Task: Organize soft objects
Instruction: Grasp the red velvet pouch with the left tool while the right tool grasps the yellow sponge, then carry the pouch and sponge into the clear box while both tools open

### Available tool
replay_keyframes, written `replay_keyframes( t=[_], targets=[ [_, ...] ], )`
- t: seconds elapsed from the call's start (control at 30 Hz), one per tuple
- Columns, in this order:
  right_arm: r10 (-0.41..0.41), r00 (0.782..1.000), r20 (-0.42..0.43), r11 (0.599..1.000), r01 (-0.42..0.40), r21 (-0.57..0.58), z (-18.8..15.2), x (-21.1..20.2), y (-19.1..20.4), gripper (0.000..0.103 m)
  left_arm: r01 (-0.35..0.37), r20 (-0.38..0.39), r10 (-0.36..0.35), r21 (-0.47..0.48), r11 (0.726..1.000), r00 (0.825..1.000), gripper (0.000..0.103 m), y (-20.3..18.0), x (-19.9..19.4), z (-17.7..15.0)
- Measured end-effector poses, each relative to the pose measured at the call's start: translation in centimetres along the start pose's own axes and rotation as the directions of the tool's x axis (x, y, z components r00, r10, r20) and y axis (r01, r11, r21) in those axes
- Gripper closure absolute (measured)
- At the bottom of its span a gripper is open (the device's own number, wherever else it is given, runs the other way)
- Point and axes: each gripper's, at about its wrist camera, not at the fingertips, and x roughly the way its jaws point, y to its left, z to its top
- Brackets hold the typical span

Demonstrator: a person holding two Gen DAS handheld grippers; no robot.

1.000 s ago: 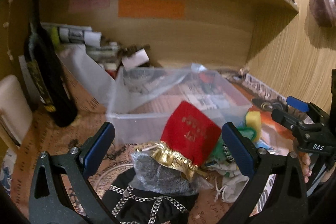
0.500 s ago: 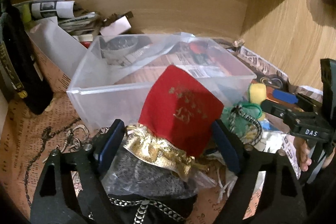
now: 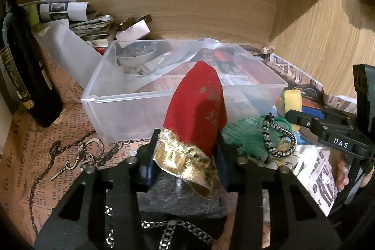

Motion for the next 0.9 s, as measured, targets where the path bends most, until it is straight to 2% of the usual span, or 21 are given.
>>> replay_keyframes(
  t=[0.13, 0.3, 0.63, 0.9],
  targets=[
    [-0.009, 0.999, 0.035, 1.0, 0.009, 0.006, 0.2, -1.1, 0.0, 0.073, -0.002, 0.018, 0.002, -0.008, 1.0, 1.0, 0.068, 0.3, -0.7, 0.1],
    [-0.019, 0.996, 0.091, 1.0, 0.019, 0.0, 0.9, -2.8, 0.3, 0.073, -0.004, 0.079, 0.005, -0.011, 1.0, 0.997, 0.068, 0.4, -2.6, 0.7],
    [0.009, 0.978, 0.207, 0.999, 0.002, -0.052, 3.6, -5.3, 2.4, 0.073, -0.02, 0.205, 0.021, -0.008, 1.0, 0.979, 0.068, 0.7, -6.2, 3.5],
    [0.057, 0.96, 0.274, 0.993, -0.027, -0.113, 6.3, -5.1, 4.6, 0.073, -0.046, 0.225, 0.048, -0.013, 0.999, 0.973, 0.068, 2.1, -5.9, 6.4]
  ],
)
